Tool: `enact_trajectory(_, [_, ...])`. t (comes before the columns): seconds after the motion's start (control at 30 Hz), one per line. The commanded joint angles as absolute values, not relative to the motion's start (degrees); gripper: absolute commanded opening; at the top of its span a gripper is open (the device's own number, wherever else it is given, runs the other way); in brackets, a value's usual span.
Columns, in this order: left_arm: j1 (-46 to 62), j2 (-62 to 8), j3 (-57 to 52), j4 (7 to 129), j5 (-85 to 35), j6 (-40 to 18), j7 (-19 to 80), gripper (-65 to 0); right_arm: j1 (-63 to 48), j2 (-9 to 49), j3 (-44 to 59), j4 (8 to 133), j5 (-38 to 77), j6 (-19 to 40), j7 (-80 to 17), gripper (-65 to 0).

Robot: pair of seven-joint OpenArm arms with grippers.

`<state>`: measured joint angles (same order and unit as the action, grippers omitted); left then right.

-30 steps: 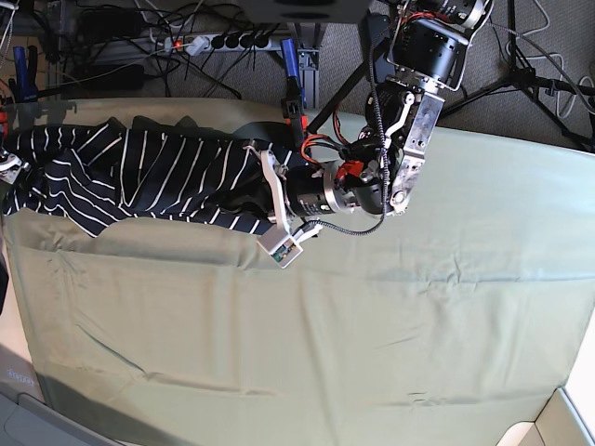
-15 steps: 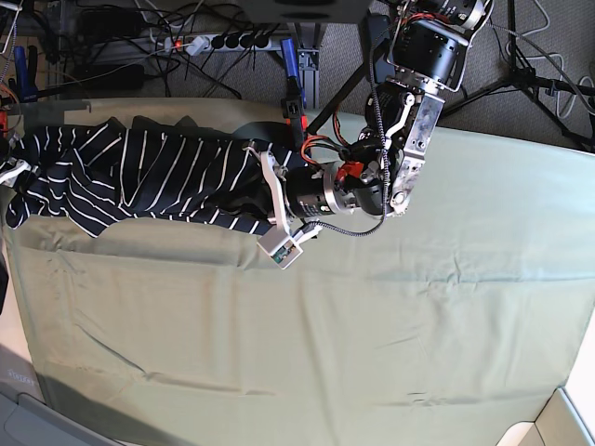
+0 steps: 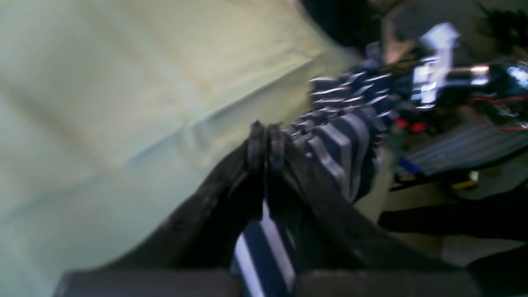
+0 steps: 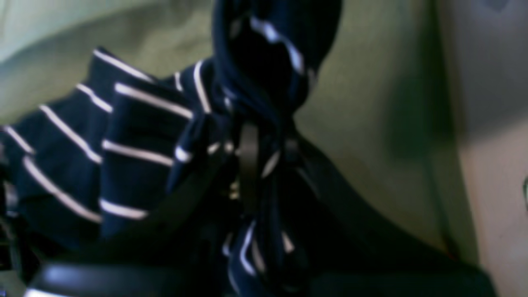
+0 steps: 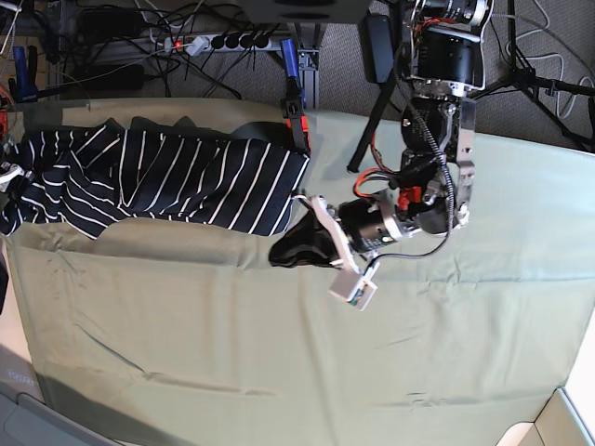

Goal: Fold the T-shirt properly
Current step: 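Grasp the collar end with the right gripper and fold it over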

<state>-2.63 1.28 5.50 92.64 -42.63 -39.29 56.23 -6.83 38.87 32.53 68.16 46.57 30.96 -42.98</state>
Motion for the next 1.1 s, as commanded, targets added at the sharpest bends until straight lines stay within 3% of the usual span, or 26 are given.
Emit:
enact_trajectory(0.0, [-3.4, 1.63, 4.4, 92.99, -43.42, -39.9, 55.83, -64.1, -6.2, 40.8, 34.09, 70.59, 48.82, 31.33, -42.13, -65.0])
enact_trajectory(0.23, [1.04, -3.42, 2.5, 91.9, -43.42, -39.88, 55.07, -64.1, -6.22, 39.83, 35.09, 83.92, 52.53, 31.35, -46.15, -65.0])
enact_trajectory(0.5, [7.31, -5.72, 2.55, 91.9, -42.0, -39.88, 53.82, -64.1, -6.24, 31.59, 33.34, 100.07, 52.53, 31.33, -46.98, -65.0])
enact_trajectory(0.83, [8.58, -5.74, 2.55, 91.9, -40.91, -39.88, 52.42, -64.1, -8.1, 21.76, 19.2, 110.21, 48.47, 31.33, -46.74, -65.0])
enact_trajectory(1.07, [8.62, -5.74, 2.55, 91.9, -40.93, -39.88, 52.1, -64.1, -11.22, 17.93, 10.48, 112.14, 45.08, 31.33, -46.24, -65.0])
